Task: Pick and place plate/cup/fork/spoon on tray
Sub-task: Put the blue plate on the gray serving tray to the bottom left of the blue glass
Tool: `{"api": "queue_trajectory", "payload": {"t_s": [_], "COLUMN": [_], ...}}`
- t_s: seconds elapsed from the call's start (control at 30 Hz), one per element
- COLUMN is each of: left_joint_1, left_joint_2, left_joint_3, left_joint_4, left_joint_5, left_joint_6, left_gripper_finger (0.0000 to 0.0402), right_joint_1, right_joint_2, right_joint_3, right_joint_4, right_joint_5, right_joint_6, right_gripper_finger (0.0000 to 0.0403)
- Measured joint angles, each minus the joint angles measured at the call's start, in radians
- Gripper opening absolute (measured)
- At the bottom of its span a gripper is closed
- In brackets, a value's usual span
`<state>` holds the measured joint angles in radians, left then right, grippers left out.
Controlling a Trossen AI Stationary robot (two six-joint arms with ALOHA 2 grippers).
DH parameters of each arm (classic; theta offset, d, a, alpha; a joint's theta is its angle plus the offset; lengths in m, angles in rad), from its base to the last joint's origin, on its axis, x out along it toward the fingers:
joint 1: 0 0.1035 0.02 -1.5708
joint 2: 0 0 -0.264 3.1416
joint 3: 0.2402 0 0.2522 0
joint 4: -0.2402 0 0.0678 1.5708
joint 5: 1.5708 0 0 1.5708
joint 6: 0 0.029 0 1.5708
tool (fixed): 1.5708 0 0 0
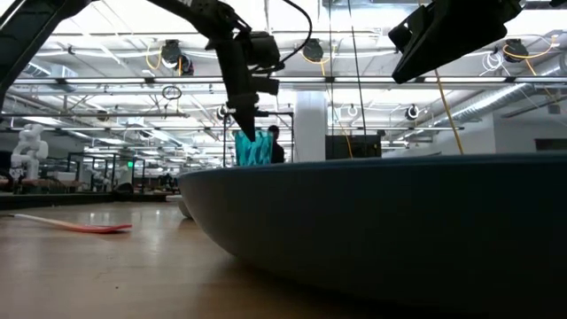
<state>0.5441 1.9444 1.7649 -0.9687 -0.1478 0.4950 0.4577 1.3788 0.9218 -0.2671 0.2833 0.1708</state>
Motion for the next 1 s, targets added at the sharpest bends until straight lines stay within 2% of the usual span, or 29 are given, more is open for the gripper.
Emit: {"api": "queue_trajectory", "payload": {"t_s": [0.13,0.27,0.43,0.6,0.77,0.9,1.0], "left_joint_1": [-0.043,-0.096,-0.185,-0.332,-0.503,-0.621,-0.693], "left_joint_2": [-0.050,-0.121,-0.229,-0.300,-0.351,-0.378,-0.389], "left_joint_3": [0.000,0.000,0.000,-0.025,-0.157,-0.281,-0.350], "left_joint_4": [-0.034,-0.065,-0.146,-0.230,-0.156,-0.044,0.039], "left_joint_5": [-0.113,-0.115,-0.089,-0.060,-0.062,-0.062,-0.068], "left_joint_6": [-0.006,-0.059,-0.212,-0.341,-0.359,-0.376,-0.447], "left_gripper_finger": [0.0129,0.0129,0.0129,0.0129,0.0129,0.0129,0.0129], "right_joint_1": [0.000,0.000,0.000,0.000,0.033,0.106,0.173], "right_joint_2": [0.000,0.000,0.000,0.000,-0.007,0.000,0.025], "right_joint_3": [0.000,0.000,0.000,0.000,0.058,0.118,0.159], "right_joint_4": [0.001,0.011,0.005,0.007,-0.096,-0.126,-0.135], "right_joint_5": [0.001,0.016,0.124,0.139,0.105,0.071,0.025], "right_joint_6": [0.000,0.001,0.052,0.131,0.224,0.279,0.343], "right_gripper_finger": [0.0020,0.0020,0.0020,0.0024,0.0046,0.0068,0.0074]}}
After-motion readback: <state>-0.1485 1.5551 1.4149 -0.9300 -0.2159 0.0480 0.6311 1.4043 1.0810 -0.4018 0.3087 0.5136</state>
